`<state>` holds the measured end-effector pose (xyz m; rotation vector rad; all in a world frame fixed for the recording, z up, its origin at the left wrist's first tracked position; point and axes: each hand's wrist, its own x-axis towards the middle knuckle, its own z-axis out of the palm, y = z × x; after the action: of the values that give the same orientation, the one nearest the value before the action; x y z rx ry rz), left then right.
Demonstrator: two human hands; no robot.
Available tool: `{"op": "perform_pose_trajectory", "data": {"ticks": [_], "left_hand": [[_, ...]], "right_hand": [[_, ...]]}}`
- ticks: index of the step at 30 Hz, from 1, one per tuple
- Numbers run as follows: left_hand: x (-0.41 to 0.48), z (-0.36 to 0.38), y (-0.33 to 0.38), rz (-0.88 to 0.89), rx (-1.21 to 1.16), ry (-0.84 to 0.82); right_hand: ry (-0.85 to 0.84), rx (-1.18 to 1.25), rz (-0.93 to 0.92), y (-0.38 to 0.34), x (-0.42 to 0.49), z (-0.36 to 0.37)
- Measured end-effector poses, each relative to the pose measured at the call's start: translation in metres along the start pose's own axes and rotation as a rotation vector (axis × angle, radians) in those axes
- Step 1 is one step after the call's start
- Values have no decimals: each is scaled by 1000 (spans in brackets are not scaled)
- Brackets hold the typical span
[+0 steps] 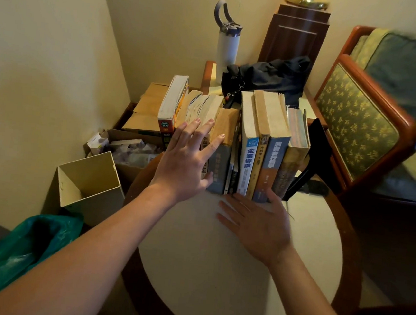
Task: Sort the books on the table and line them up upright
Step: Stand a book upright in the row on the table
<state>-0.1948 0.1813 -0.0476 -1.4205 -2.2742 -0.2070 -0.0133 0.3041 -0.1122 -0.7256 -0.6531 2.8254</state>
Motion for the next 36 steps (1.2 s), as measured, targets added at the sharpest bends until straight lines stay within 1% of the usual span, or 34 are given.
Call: {"op": "perform_pose_trajectory", "data": {"ticks": [2, 4, 5, 8, 11, 14, 15, 18, 20, 21, 22, 23, 24, 25, 26, 28, 30, 31, 32, 34, 36], "left_hand": [[0, -1, 0, -1, 4, -9], [-1, -2, 0, 3, 10, -17], [-1, -3, 0, 5, 14, -20], [-1, -3, -1, 9, 18, -26], [-1, -2, -3, 8, 22, -29], [-1, -1, -2, 5, 24, -32], [-1, -2, -1, 4, 21, -28], [0, -1, -2, 9, 16, -24], [-1, 0, -2, 11, 20, -27], [-1, 1, -2, 11, 22, -26], [-1, 1, -2, 11, 24, -24], [-1, 1, -2, 11, 27, -22], [-1, 0, -2, 9, 30, -21], [-1, 0, -1, 7, 34, -22], [-1, 0, -1, 5, 36, -24], [-1, 0, -2, 9, 35, -27], [-1, 1, -2, 12, 33, -24], [-2, 2, -3, 13, 34, -21], [-2, 3, -3, 14, 36, -18], [-2, 4, -4, 15, 40, -13], [-2, 5, -5, 15, 48, -6]], "right_hand": [[-77, 242, -39, 1, -1, 5], [-167, 414, -80, -4, 0, 16], [-182, 481, -107, -8, 1, 20], [-123, 665, -118, -19, 7, 21], [-104, 730, -109, -25, 17, 17], [-140, 724, -101, -29, 23, 15], [-154, 682, -92, -28, 22, 15], [-168, 431, -44, -16, 5, 21], [-69, 307, -26, -8, -8, 22], [8, 255, -57, -5, -13, 20], [50, 171, -105, -1, -18, 17], [69, 31, -154, 4, -21, 15], [83, -174, -207, 9, -25, 16], [101, -455, -273, 14, -30, 18], [104, -783, -359, 18, -32, 19], [47, -1477, -565, 18, -29, 11], [4, -2156, -884, 6, -14, -3], [4, -2414, -1038, -1, -7, -6], [-2, -2611, -1102, -8, 0, -9], [-49, -2956, -1074, -23, 14, -16], [-115, -3208, -1093, -35, 27, -24]]}}
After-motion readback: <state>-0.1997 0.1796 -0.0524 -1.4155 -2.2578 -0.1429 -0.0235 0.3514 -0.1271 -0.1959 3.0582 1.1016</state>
